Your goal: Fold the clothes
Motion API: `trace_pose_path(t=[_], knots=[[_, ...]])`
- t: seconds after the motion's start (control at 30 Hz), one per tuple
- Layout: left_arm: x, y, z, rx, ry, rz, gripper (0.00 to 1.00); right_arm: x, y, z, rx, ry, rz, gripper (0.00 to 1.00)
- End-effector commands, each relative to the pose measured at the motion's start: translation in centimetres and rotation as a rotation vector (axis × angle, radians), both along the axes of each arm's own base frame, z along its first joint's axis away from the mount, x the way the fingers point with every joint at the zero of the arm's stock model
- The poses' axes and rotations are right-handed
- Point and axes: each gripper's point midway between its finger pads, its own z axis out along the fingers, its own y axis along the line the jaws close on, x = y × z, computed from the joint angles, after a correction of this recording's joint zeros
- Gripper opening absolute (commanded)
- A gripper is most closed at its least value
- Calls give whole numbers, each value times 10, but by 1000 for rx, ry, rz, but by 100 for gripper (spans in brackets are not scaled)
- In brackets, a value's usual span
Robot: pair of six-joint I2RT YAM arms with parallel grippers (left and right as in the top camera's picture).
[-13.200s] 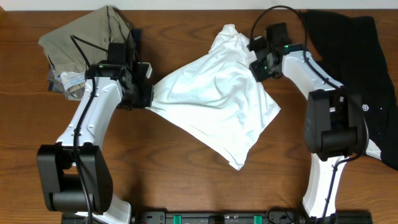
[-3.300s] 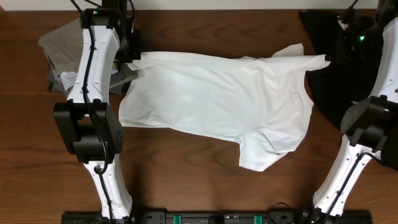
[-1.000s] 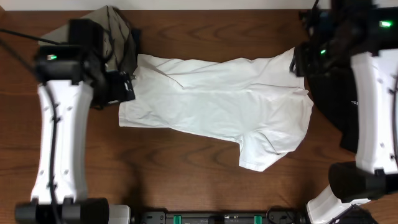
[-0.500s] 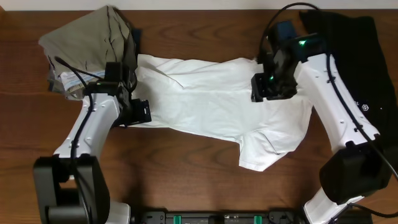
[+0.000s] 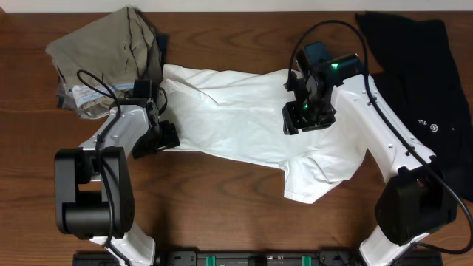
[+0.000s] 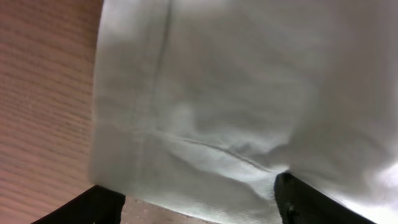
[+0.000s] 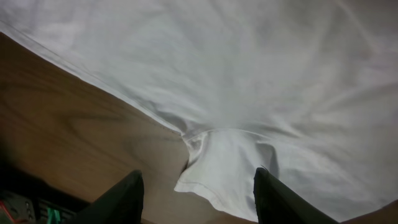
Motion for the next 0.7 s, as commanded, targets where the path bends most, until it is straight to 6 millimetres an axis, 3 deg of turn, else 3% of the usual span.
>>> trace_pose_path(t=[0.0,0.17,0.37,0.67], knots=[[-3,5,-4,19,10,20,68,-2,3,0,12,1,11,55],[-7,5,-7,19,27,20,47,-3,4,0,12,2,12,54],[-9,11,-7,58,34,20,7,-11,4,0,0,31,22,54],[6,12,33,56,-62,36,6,-56,-4,-9,-84,216,-62,49]])
